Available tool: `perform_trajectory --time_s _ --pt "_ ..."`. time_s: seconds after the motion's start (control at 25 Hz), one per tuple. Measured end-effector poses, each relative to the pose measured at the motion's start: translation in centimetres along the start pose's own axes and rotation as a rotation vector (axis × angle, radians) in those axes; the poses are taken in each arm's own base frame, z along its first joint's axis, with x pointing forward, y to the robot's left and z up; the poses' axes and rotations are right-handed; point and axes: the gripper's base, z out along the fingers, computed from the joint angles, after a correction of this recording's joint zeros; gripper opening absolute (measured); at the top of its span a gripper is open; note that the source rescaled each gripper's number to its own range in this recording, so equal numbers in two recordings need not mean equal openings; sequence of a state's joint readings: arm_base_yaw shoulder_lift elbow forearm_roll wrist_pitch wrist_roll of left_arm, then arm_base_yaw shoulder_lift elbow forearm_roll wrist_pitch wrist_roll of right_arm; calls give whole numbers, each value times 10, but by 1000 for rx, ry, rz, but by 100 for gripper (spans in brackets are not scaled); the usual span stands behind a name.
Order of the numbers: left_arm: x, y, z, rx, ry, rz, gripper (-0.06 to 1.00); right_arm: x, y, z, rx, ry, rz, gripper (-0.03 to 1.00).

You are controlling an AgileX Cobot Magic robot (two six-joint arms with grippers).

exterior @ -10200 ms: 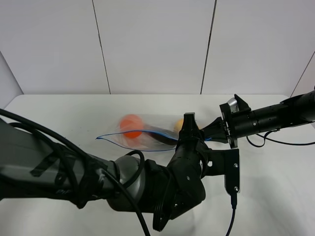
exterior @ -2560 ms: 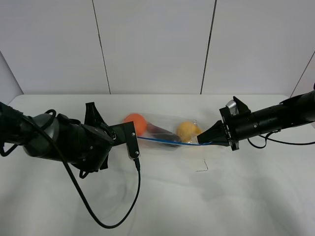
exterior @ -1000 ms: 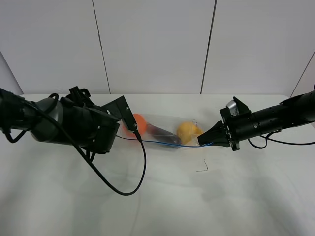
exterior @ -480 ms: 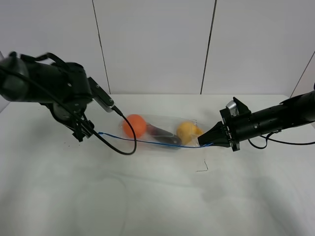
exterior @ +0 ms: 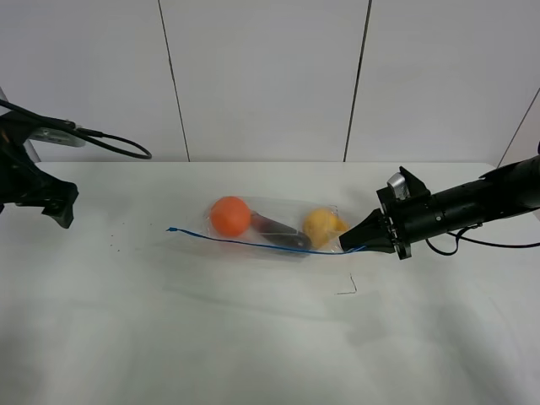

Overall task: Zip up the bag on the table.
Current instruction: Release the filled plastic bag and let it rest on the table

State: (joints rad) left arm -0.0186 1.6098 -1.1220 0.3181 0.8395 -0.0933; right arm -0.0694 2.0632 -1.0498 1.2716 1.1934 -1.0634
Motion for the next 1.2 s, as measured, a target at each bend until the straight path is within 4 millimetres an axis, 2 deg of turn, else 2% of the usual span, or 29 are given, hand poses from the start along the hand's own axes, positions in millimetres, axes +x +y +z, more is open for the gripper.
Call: perform_trajectory --time_s 0.2,0.6,0.8,1.2 --pt "12 29 6 88 71 -92 100 0 0 0 1 2 -3 0" --pt "18 33 3 96 97 -102 100 0 0 0 2 3 -6 0" --pt "37 31 -12 88 15 -108 100 0 0 0 2 4 -7 0" --pt "93 28 -61 62 -232 -140 99 0 0 0 2 3 -13 0"
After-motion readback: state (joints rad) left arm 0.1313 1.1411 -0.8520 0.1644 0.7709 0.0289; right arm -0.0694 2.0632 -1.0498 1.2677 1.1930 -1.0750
